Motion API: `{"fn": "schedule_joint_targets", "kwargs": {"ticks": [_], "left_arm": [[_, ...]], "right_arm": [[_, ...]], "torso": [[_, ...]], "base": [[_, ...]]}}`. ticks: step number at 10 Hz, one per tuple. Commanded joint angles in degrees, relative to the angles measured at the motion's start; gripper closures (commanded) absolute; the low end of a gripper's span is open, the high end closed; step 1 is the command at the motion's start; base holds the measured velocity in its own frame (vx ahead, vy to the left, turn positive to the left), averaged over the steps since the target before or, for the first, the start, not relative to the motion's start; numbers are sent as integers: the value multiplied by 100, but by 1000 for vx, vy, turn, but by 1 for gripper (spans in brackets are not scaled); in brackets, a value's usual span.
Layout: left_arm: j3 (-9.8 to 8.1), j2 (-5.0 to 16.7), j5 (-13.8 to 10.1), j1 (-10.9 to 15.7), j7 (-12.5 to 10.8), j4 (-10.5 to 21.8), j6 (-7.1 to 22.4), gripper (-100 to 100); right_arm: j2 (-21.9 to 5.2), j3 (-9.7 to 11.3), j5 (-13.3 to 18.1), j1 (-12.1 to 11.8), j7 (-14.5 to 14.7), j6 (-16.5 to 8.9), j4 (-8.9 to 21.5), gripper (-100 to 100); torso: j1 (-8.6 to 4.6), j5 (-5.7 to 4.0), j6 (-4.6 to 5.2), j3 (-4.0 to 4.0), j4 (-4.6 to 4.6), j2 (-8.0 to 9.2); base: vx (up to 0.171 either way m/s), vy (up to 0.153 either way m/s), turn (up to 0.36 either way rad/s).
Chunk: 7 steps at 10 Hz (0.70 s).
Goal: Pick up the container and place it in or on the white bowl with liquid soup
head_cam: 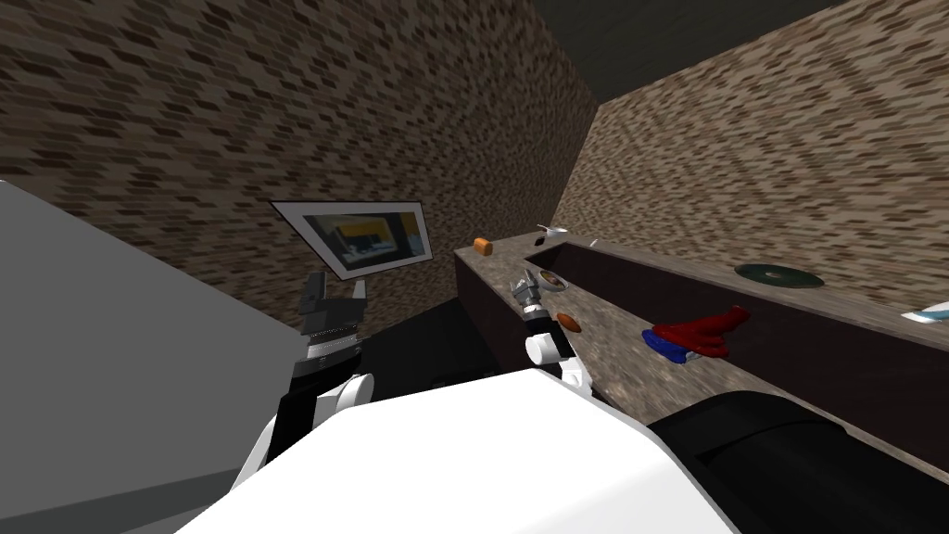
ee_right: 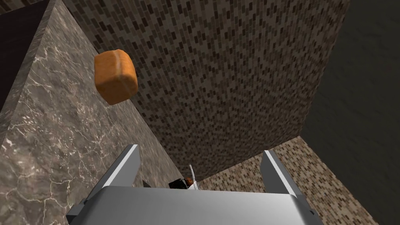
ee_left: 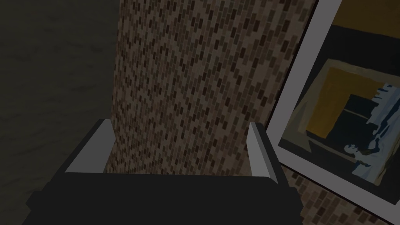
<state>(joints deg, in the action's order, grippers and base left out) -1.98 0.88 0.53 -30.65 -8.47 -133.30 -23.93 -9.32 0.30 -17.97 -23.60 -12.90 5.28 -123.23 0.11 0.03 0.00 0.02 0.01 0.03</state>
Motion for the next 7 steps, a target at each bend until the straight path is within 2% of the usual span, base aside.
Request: {"fn": "schedule_joint_targets", "kwargs": {"ticks": [1, 2, 3, 4, 6, 7], "left_arm": [[0, 0, 0, 0, 0, 0, 0, 0], [0, 0, 0, 0, 0, 0, 0, 0], [0, 0, 0, 0, 0, 0, 0, 0], [0, 0, 0, 0, 0, 0, 0, 0], [0, 0, 0, 0, 0, 0, 0, 0], [0, 0, 0, 0, 0, 0, 0, 0]], "right_arm": [[-9, -21, -28, 10, -40, -183, -13, -100], [-46, -87, -188, 64, -271, -399, 69, -100], [-46, -87, -188, 64, -271, -535, 69, -100], [-79, -159, -352, 121, -512, -673, 154, -100], [-79, -159, -352, 121, -512, -899, 154, -100], [-107, -238, -518, 182, -763, -1096, 240, -100]], "torso": [[0, 0, 0, 0, 0, 0], [-6, -1, 0, -1, 0, -1], [-5, -2, 1, -1, -1, -1], [-4, -1, 0, -1, -1, -2], [0, 0, 0, -2, -1, -4], [-5, -1, 0, -2, -1, -4]], "base": [[-3, 11, 1], [-5, 17, -37], [-2, 19, -25], [1, 34, -39], [-1, 21, -11], [3, 19, -47]]}}
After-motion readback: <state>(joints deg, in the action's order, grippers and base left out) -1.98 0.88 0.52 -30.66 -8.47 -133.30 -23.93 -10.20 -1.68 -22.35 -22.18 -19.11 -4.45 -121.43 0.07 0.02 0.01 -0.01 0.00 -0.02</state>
